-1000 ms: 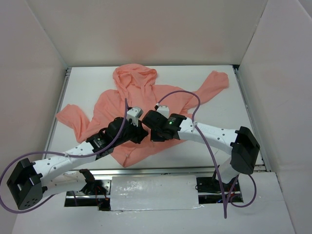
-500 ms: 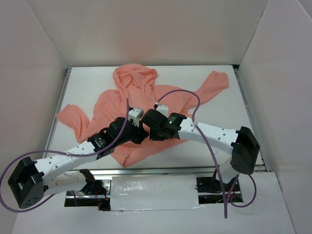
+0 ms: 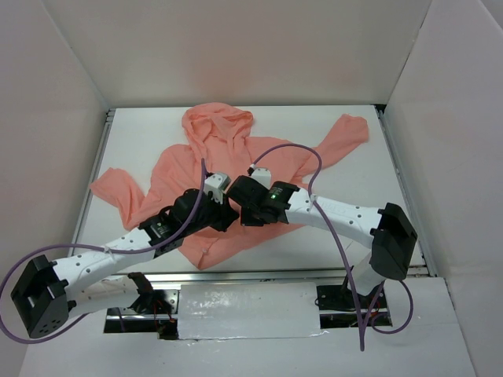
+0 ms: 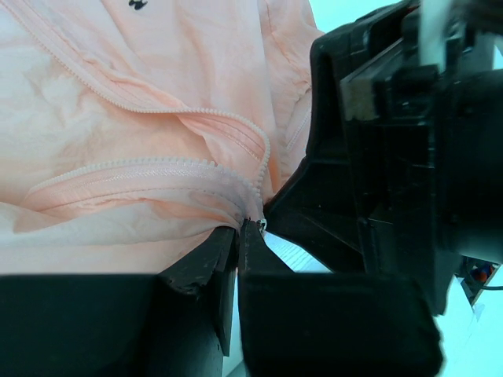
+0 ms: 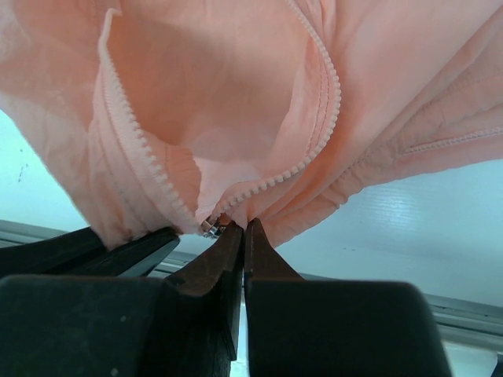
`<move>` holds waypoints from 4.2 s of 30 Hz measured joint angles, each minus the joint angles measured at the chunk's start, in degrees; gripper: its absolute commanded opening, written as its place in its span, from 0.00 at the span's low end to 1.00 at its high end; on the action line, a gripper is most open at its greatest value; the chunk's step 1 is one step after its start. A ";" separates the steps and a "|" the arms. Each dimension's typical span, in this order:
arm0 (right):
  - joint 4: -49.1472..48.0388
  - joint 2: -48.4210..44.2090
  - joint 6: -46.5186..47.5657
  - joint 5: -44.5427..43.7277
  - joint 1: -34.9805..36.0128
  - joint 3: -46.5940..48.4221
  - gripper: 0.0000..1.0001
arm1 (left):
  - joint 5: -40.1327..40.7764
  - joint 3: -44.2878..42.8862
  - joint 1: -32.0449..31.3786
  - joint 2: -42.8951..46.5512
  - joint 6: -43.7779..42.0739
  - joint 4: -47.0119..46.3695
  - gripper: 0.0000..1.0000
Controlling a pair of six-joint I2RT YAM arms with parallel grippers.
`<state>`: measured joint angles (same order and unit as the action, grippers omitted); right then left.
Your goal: Zip up the jacket
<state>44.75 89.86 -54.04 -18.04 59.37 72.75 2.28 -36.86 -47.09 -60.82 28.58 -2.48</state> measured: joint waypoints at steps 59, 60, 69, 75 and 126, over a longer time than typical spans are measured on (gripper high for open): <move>-6.64 2.21 1.38 4.76 0.61 -10.19 0.00 | 26.62 -0.44 -0.46 5.95 15.89 16.85 0.00; -7.13 2.69 1.46 5.73 1.05 -11.72 0.01 | 28.04 -0.44 -0.46 6.51 17.16 18.99 0.00; -8.20 5.70 3.63 10.99 7.78 -14.84 0.24 | 32.11 -0.26 -0.46 13.77 21.18 27.06 0.00; -8.17 6.34 5.05 11.06 7.98 -14.64 0.38 | 31.04 -0.26 -0.46 13.42 20.90 28.24 0.00; -17.90 7.06 28.30 15.17 8.96 -16.81 0.26 | 23.34 1.64 -0.46 16.17 16.31 27.76 0.00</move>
<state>26.85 96.92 -25.74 -2.87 68.34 55.94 25.63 -35.22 -47.55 -44.64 44.88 25.28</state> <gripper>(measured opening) 0.349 0.148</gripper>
